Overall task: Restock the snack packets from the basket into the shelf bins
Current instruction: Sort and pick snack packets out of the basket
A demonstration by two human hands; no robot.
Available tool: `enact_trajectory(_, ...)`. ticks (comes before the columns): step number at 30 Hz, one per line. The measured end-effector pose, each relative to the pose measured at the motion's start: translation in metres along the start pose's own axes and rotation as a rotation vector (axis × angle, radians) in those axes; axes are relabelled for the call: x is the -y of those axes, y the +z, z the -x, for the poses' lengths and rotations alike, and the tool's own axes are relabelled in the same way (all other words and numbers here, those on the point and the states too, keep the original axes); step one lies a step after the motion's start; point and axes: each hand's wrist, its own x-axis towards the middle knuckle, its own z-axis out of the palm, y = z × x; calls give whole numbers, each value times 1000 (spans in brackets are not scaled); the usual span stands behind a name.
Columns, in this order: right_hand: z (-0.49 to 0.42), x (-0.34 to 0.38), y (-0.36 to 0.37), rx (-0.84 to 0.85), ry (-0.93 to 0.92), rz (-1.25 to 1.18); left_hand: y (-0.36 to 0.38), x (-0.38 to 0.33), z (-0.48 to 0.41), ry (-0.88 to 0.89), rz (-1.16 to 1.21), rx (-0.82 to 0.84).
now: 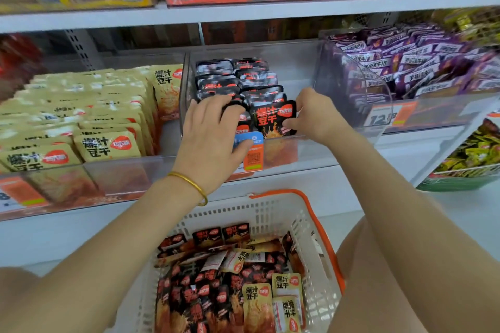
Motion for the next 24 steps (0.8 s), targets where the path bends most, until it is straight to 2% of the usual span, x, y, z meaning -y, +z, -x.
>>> enact_trajectory(6,5,1,-5,-116,30,-31,-2,0,6,47,18,-88)
enact_trajectory(11,45,13,-10,-399,-159,-158,-7,-10,37,174,113,-324)
enact_trajectory(13,77,25,1,-431,-267,-289,0,-12,63,223,139,-340)
enact_trajectory(15,107,31,28,-320,-320,-355,17,-5,93,266,144,-262)
enact_trajectory(17,123,28,70,-106,-318,-302,45,12,123,260,128,-77)
enact_trajectory(19,123,19,110,140,-295,-181,75,34,144,171,95,110)
enact_trajectory(21,117,8,157,417,-248,-73,103,58,163,-7,109,329)
enact_trajectory(24,112,-9,210,722,-180,15,133,85,177,-223,58,695)
